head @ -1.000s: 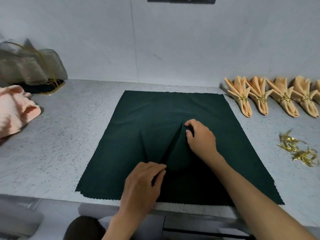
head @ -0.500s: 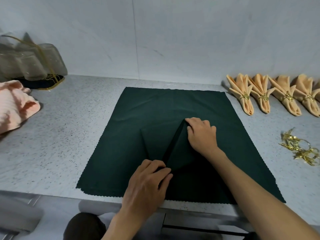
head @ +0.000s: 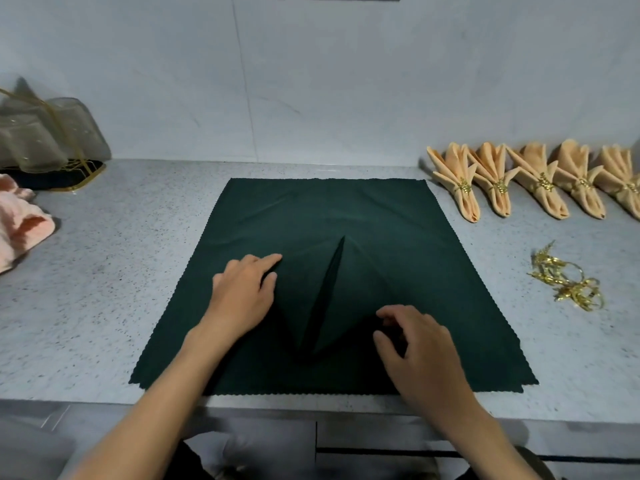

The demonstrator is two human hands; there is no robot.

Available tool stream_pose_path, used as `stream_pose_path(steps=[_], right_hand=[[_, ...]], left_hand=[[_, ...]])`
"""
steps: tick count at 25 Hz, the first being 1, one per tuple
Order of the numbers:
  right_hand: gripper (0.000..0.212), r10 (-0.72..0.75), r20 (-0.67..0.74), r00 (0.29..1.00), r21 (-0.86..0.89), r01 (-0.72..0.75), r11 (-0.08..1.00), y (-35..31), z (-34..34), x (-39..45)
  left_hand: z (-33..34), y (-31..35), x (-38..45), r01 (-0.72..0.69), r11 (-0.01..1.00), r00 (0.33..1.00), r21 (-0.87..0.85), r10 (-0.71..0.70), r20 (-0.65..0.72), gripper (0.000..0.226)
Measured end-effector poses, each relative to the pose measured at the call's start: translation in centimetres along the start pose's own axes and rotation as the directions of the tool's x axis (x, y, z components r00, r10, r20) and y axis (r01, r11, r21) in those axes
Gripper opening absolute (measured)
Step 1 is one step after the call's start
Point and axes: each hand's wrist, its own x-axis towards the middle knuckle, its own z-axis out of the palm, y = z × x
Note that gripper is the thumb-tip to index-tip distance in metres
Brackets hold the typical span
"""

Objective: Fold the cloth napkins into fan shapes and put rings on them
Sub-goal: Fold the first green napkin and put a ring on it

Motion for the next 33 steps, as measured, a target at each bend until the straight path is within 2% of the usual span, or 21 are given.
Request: stream_pose_path(steps=[2,5,8,10,13,16,19,23,33], right_hand=[[0.026,0.039,-0.015,0.999,-0.018,-0.040,0.999,0.9,-0.1,1.2],[0.028,0.086,0.029,0.996,0.002,-0.087,0.996,2.5,-0.9,3.9],[0.026,0.051,0.097,0.994,0.012,-0.053,0.999,3.0,-1.6,5.5],[0.031,0.019,0.106,0.994,-0.060,-0.012,0.998,3.0,-1.5,5.1],[0.046,-0.056,0.064,0.996,-0.199,0.068,0.978,3.0,-0.7,3.7],[0.051,-0.112,0.055,0.992,-0.200,0.121,0.972,3.3,0.2,3.4],[0.044,-0.165,0.015,0.986,-0.199,0.164,0.966,3.6,0.7,3.3],[0.039,-0.183,-0.009,0.983,-0.176,0.178,0.968,3.8,0.9,3.0],[0.037,-0.213,-0.036,0.976,-0.160,0.205,0.966,4.0,1.0,3.0]], left_hand=[[-0.4,0.7,-2.5,0.023,0.999,0.999,-0.024,-0.024,-0.022,0.040],[0.1,3.0,-7.2,-0.005,0.999,0.999,-0.049,0.007,0.033,0.043],[1.5,5.5,-10.3,-0.081,0.984,0.994,-0.159,0.093,0.066,0.045],[2.0,6.1,-10.8,-0.085,0.977,0.994,-0.196,0.095,0.045,0.044],[2.2,6.1,-10.7,-0.050,0.980,0.998,-0.192,0.042,-0.046,0.041],[2.1,6.0,-9.4,0.018,0.965,0.990,-0.263,-0.055,-0.133,0.038],[1.7,6.6,-6.1,0.142,0.946,0.975,-0.291,-0.184,-0.121,0.022],[1.6,6.9,-3.0,0.304,0.906,0.941,-0.295,-0.334,-0.054,0.026],[2.5,6.1,-2.3,0.280,0.882,0.931,-0.378,-0.346,-0.118,0.018]])
